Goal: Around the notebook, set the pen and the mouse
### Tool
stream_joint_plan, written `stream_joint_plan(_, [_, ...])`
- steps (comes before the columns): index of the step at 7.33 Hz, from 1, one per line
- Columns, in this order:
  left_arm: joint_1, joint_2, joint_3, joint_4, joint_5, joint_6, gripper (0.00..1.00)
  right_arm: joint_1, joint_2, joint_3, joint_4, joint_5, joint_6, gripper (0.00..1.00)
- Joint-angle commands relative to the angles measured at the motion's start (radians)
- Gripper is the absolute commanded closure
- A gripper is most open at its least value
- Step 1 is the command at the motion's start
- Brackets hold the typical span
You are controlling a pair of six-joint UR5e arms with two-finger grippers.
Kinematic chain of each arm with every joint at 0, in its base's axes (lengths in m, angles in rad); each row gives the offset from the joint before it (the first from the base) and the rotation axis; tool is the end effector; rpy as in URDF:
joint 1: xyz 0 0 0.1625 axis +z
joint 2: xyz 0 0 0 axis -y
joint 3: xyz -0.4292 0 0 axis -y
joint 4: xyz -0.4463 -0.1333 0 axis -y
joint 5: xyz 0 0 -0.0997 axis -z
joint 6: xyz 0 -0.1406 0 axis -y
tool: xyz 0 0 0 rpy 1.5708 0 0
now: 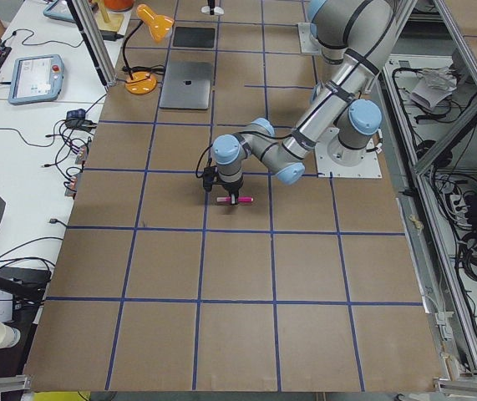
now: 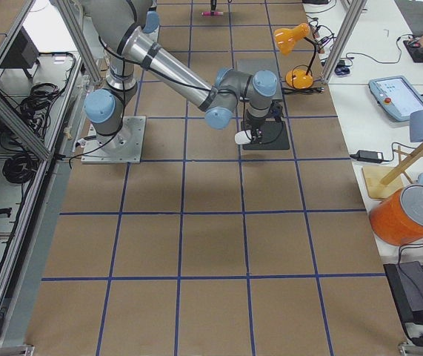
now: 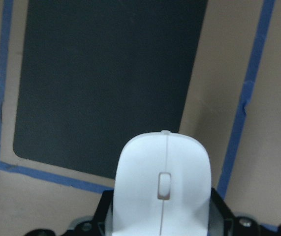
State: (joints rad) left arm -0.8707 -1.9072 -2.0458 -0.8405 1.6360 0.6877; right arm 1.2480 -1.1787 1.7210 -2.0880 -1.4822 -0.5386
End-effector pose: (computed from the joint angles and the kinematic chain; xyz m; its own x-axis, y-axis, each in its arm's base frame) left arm 0.2510 -0.4906 0.0960 -1.0000 -0.0098 0.0012 -0.0096 0.9945 0.1038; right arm -0.0656 -0.6555 0.1863 -0.9730 -0.2132 -0.0888 -0.2119 0.9770 -0.0238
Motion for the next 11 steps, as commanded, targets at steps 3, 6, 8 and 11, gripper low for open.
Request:
stream_joint_plan(3, [-0.057,0.055,0.047,-0.011,0.004,-0.026,1.0,0.073,0.183,-0.127,-0.038,0.022,0.085,0.79])
stream_joint_plan(6, [-0.232,0.099,0.091,-0.052,-0.001,-0.3,1.0,0.088,0.2,-0.12,-0.038,0.013,0.131,0.22])
stream_joint_plan(8, [-0.348,0.102,0.107,-0.058,-0.013,-0.513,1.0,0.085,0.179,-0.156,-0.021,-0.004,0.12,0.0])
stream_joint_plan(11, [-0.561,0.102,0.107,-0.058,-0.053,-0.916,1.0,0.091,0.07,-0.315,0.202,-0.081,0.126,0.0])
